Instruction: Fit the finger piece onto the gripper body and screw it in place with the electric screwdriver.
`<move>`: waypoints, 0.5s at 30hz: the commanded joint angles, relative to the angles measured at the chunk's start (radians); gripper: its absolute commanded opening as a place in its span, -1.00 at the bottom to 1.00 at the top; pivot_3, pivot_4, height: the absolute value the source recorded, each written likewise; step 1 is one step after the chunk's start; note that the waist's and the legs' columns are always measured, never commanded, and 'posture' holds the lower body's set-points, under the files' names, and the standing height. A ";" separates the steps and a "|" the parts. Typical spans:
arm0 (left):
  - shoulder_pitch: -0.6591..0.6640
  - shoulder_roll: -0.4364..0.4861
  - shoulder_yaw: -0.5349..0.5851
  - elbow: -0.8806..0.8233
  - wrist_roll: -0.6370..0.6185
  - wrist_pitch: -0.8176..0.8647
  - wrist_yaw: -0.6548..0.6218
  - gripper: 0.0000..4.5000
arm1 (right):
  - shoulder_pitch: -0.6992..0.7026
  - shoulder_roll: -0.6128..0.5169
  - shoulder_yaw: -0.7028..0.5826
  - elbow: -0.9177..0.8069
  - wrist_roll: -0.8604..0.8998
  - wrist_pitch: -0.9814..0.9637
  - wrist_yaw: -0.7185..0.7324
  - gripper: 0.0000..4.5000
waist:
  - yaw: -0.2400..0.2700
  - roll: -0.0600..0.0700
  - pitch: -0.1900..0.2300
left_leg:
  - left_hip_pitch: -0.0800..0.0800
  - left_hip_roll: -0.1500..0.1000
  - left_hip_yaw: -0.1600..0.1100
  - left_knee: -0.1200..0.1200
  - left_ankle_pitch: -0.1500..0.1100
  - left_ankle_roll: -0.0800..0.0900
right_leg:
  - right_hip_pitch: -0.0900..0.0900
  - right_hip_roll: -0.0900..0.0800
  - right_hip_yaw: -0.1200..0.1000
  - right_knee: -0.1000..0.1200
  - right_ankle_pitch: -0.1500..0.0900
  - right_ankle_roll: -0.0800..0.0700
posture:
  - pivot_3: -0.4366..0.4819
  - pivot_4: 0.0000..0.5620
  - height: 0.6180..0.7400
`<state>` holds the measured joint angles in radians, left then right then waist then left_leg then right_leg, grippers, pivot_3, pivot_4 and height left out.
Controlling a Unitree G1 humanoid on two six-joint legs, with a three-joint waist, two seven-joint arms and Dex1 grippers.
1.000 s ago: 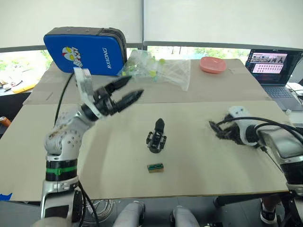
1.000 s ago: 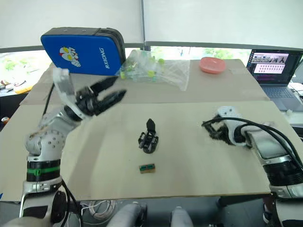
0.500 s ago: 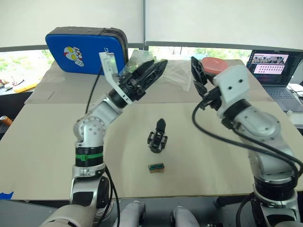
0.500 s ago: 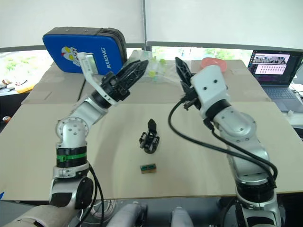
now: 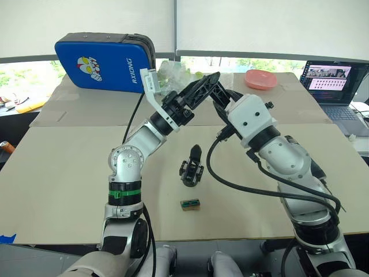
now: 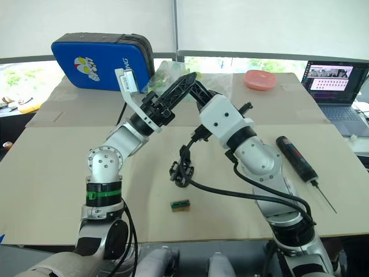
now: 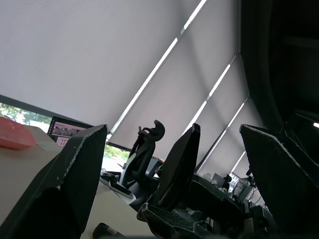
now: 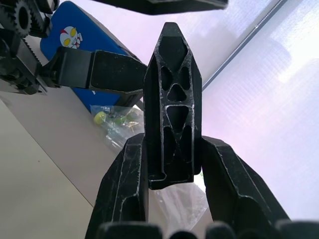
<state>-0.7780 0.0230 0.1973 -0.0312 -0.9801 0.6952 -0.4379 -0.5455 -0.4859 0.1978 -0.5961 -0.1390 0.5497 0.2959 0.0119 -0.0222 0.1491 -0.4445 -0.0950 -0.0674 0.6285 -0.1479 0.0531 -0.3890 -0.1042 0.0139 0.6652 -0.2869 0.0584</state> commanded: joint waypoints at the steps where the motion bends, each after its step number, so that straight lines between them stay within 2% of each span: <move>1: -0.025 -0.015 -0.002 -0.032 -0.012 -0.021 0.009 1.00 | -0.029 0.014 -0.003 -0.028 -0.023 -0.021 0.009 -0.51 | 0.000 0.000 0.000 | 0.000 0.000 0.000 0.000 0.000 0.000 | 0.000 0.000 0.000 0.000 0.000 0.000 | -0.05 -0.47 1.00; 5: -0.018 -0.024 -0.006 -0.036 -0.016 -0.014 0.017 1.00 | -0.025 0.024 0.001 -0.033 -0.026 -0.017 0.024 -0.51 | 0.000 0.000 0.000 | 0.000 0.000 0.000 0.000 0.000 0.000 | 0.000 0.000 0.000 0.000 0.000 0.000 | -0.05 -0.47 1.00; 8: -0.015 -0.032 -0.011 -0.041 -0.020 -0.010 0.020 0.64 | -0.018 0.030 0.002 -0.039 -0.031 -0.014 0.035 -0.51 | 0.000 0.000 0.000 | 0.000 0.000 0.000 0.000 0.000 0.000 | 0.000 0.000 0.000 0.000 0.000 0.000 | -0.05 -0.47 1.00; 10: -0.015 -0.036 -0.011 -0.041 -0.021 -0.010 0.023 0.23 | -0.015 0.032 0.001 -0.042 -0.035 -0.012 0.039 -0.51 | 0.000 0.000 0.000 | 0.000 0.000 0.000 0.000 0.000 0.000 | 0.000 0.000 0.000 0.000 0.000 0.000 | -0.05 -0.47 1.00; 11: -0.014 -0.037 -0.012 -0.041 -0.021 -0.008 0.025 -0.05 | -0.014 0.034 0.000 -0.044 -0.036 -0.010 0.040 -0.51 | 0.000 0.000 0.000 | 0.000 0.000 0.000 0.000 0.000 0.000 | 0.000 0.000 0.000 0.000 0.000 0.000 | -0.05 -0.47 1.00; 15: -0.006 -0.039 -0.015 -0.046 -0.021 -0.004 0.026 -0.81 | -0.012 0.040 -0.004 -0.050 -0.040 -0.007 0.044 -0.51 | -0.001 0.000 0.000 | 0.000 0.000 0.000 0.000 0.000 0.000 | 0.000 0.000 0.000 0.000 0.000 0.000 | -0.05 -0.47 1.00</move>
<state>-0.7749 -0.0097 0.1929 -0.0331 -0.9818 0.6959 -0.4082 -0.5446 -0.4481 0.2163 -0.6105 -0.1643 0.5504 0.3477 0.0112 -0.0223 0.1491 -0.4445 -0.0949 -0.0674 0.6280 -0.1479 0.0530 -0.3893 -0.1037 0.0140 0.6651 -0.2869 0.0584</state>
